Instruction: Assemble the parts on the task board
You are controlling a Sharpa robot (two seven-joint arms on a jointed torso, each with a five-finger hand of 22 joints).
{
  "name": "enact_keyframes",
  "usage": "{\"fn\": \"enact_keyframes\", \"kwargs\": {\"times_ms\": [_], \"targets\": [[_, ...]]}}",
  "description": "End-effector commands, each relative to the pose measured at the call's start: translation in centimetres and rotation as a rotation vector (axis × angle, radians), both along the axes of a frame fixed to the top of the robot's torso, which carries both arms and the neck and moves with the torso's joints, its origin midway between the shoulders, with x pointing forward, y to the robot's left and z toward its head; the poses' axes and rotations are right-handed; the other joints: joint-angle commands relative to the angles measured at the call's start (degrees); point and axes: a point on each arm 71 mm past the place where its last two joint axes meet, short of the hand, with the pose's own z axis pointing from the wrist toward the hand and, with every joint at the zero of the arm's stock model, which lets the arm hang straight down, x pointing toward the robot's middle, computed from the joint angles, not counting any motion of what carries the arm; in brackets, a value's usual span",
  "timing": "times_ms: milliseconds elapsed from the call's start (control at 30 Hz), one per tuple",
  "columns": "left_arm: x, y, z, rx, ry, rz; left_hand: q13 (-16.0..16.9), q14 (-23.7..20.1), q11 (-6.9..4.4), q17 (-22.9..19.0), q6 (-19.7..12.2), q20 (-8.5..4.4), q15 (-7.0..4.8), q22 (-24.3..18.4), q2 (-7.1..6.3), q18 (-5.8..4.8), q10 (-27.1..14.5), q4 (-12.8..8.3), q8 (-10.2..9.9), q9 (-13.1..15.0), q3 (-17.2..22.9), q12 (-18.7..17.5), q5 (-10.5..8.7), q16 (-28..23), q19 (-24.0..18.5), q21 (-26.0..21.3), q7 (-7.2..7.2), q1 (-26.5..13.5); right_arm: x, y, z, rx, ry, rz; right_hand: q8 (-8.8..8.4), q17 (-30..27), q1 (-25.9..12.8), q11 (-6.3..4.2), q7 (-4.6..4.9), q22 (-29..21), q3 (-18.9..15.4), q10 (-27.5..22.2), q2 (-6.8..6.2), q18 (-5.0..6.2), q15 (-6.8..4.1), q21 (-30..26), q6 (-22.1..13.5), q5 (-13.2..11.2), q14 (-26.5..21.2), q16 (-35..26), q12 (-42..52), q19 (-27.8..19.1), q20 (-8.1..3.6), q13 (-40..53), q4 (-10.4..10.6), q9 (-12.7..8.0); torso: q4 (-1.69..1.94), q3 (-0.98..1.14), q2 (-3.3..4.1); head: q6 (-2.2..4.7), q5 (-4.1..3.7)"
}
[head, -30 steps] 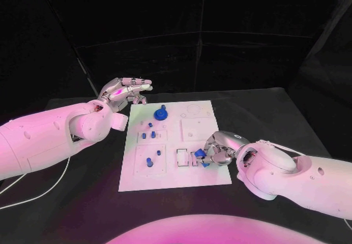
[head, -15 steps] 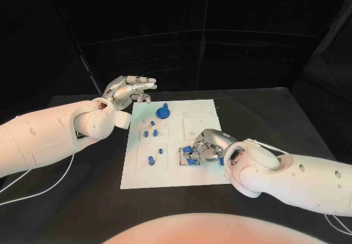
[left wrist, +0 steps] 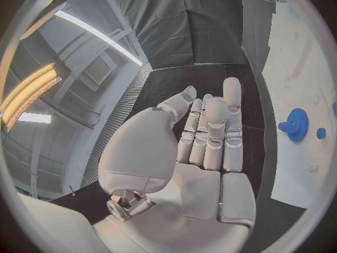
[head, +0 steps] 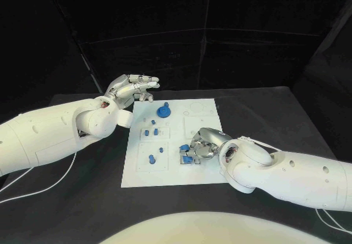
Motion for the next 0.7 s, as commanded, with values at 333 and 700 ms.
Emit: {"fn": "enact_keyframes", "kwargs": {"times_ms": [333, 700], "targets": [[-0.11, -0.35, 0.17, -0.011, 0.001, -0.019, 0.04, -0.31, -0.03, -0.07, -0.39, 0.27, -0.06, -0.07, 0.03, 0.86, -0.42, -0.36, 0.4, 0.02, -0.02, 0.36, 0.32, -0.13, 0.21, -0.22, -0.12, 0.48, 0.27, 0.11, 0.13, 0.015, -0.013, -0.021, 0.28, -1.41, -5.82, 0.34, 0.29, -1.4, -3.09, -0.87, -0.53, 0.06, -0.23, -0.97, -1.08, -11.05, 2.83, -0.65, -1.9, -0.97, 0.06, -0.76, 0.09, 1.21, -0.03, 0.03, 0.0, -0.2, 0.09], [-0.05, -0.31, 0.13, -0.01, 0.004, -0.02, 0.04, -0.31, -0.03, -0.07, -0.39, 0.27, -0.06, -0.07, 0.03, 0.86, -0.42, -0.36, 0.4, 0.02, -0.02, 0.36, 0.32, -0.13, 0.21, -0.22, -0.12, 0.48, 0.15, -0.17, 0.39, 0.018, -0.037, -0.021, 1.15, -1.91, -7.66, 0.31, 0.23, -2.12, -1.75, -1.55, -0.78, 0.22, -0.22, -1.46, -1.33, -10.64, 2.75, -1.08, -3.31, -1.37, 0.11, -1.72, -0.11, 2.11, -0.21, 0.06, -0.02, -0.25, 0.12]]}}
